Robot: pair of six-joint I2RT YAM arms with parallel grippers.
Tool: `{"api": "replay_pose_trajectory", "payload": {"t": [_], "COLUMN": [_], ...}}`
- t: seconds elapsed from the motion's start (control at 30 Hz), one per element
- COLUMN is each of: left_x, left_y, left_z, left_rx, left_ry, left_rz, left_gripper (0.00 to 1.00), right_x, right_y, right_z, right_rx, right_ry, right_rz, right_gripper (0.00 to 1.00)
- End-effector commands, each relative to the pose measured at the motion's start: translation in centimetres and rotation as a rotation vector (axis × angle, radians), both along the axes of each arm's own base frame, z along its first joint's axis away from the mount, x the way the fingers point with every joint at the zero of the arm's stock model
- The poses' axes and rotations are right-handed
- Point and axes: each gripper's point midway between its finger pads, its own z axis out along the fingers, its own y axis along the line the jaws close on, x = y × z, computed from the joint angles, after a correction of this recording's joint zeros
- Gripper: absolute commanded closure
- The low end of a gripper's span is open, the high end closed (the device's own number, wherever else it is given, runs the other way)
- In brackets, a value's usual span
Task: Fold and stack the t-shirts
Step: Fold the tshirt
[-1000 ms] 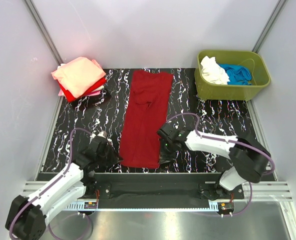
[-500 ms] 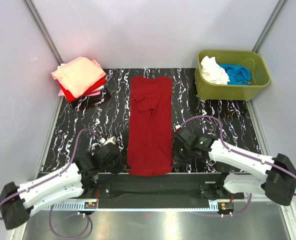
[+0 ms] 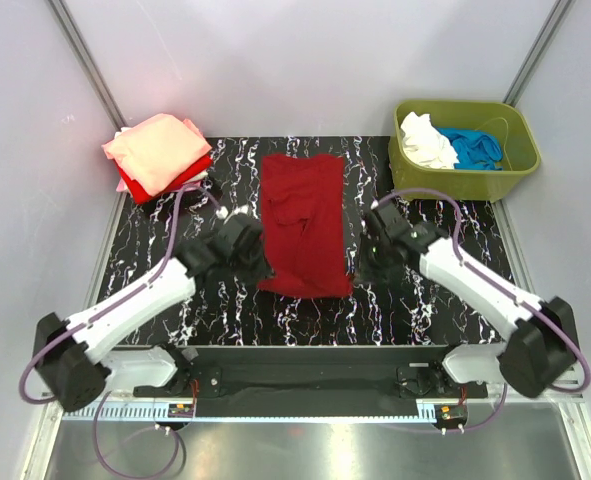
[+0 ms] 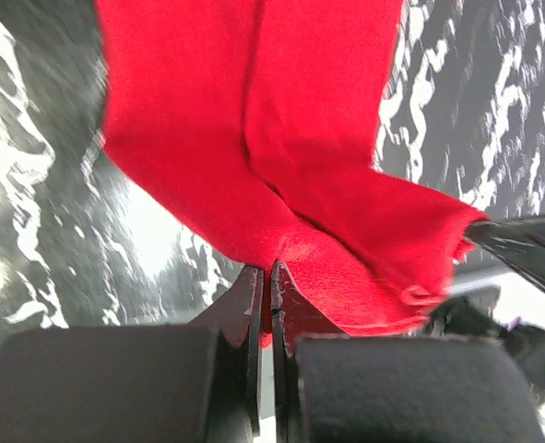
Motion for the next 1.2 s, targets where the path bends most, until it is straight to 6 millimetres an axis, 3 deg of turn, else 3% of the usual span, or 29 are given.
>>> {"api": "replay_pose_trajectory", "payload": {"t": [0.0,0.17,0.2,0.37,0.5,0.73,1.17], "left_x": [3.1,7.2,8.0,11.0,13.0,16.6,20.9], "left_y": [0.1,0.7,0.6,0.8,1.2,0.9,0.8], "left_z": [2.5,3.3,3.9,2.9,2.2,1.3,-1.2], "left_rx": [0.013,0.058,0.059,0.066,0.078,0.07,0.066], "left_ry": [-0.065,-0.074,-0.089,-0.058,-0.048,-0.038,0.006], "left_rz": [-0.045,-0.046,-0.052,-0.067,-0.07,-0.091,-0.105], "left_gripper": [1.0,1.0,1.0,1.0,1.0,1.0,1.0], "right_x": [3.2,7.2,8.1,11.6,13.8,16.9,21.5], "right_y": [0.9,1.7,2.0,2.1,1.6,1.5,1.4], "right_z": [2.3,2.1,2.9,2.5,0.9,-0.1,-1.7], "right_rx": [0.017,0.006,0.016,0.011,-0.016,-0.017,-0.01], "right_ry": [-0.059,-0.049,-0.066,-0.055,-0.019,-0.006,0.013], "right_rz": [0.079,0.091,0.091,0.091,0.09,0.078,0.079], "right_gripper": [1.0,1.0,1.0,1.0,1.0,1.0,1.0]}}
